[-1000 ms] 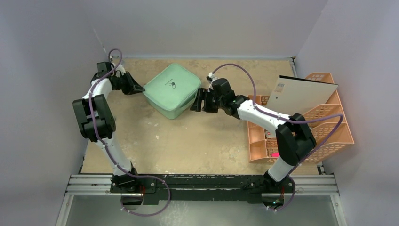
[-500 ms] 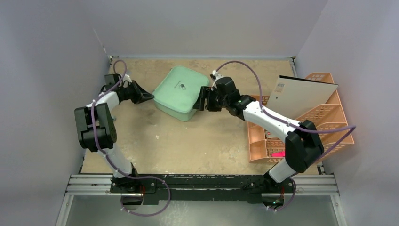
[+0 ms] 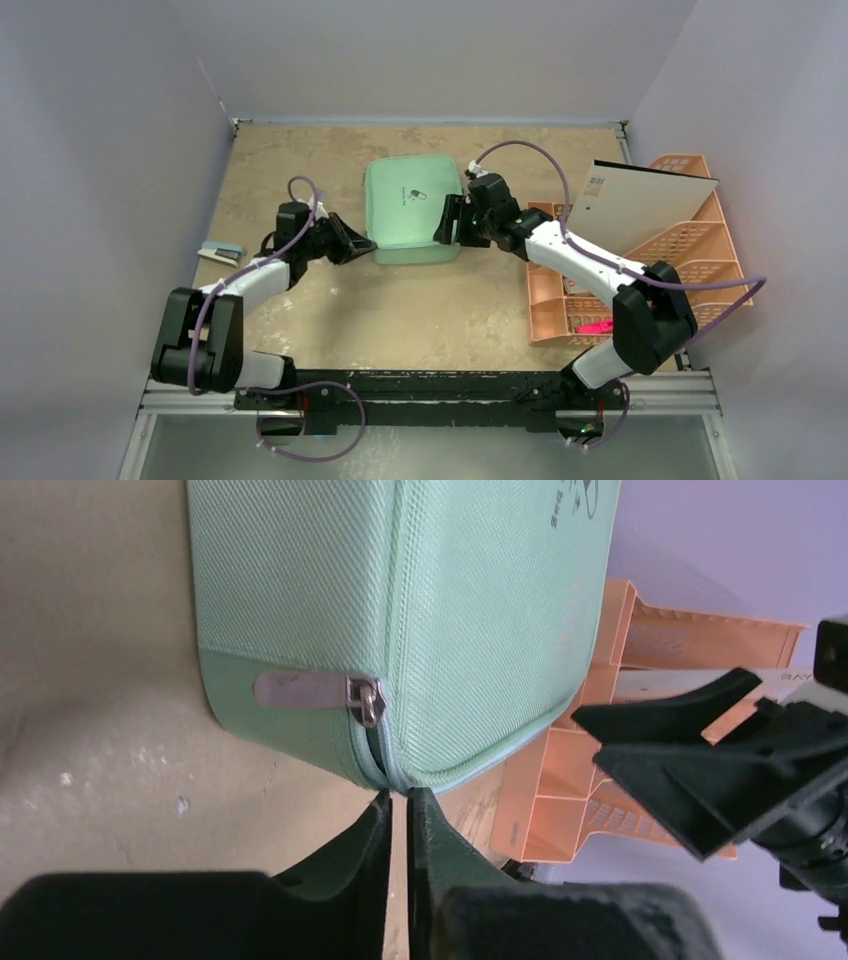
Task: Organize the medicine kit
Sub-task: Adjust the medicine box at the center of the board.
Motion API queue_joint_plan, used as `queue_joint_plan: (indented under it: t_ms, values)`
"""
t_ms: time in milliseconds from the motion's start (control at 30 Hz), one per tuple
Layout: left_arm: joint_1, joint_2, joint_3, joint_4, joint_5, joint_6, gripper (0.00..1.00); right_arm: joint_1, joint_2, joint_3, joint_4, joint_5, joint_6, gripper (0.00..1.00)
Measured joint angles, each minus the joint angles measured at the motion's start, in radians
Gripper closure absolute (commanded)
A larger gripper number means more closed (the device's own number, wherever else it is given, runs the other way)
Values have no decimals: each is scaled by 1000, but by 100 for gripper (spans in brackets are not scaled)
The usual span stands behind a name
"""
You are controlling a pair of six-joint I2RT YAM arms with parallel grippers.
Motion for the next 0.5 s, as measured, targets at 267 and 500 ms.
queue_joint_plan:
  t_ms: [267,500]
  values:
    - [-47,-110,46,-129,-64,14,52,-44,-7,2,-30,59,-2,28]
    - [-44,-69,290,-357,-174,219,50,-51,-7,13,-39,66,-9,28]
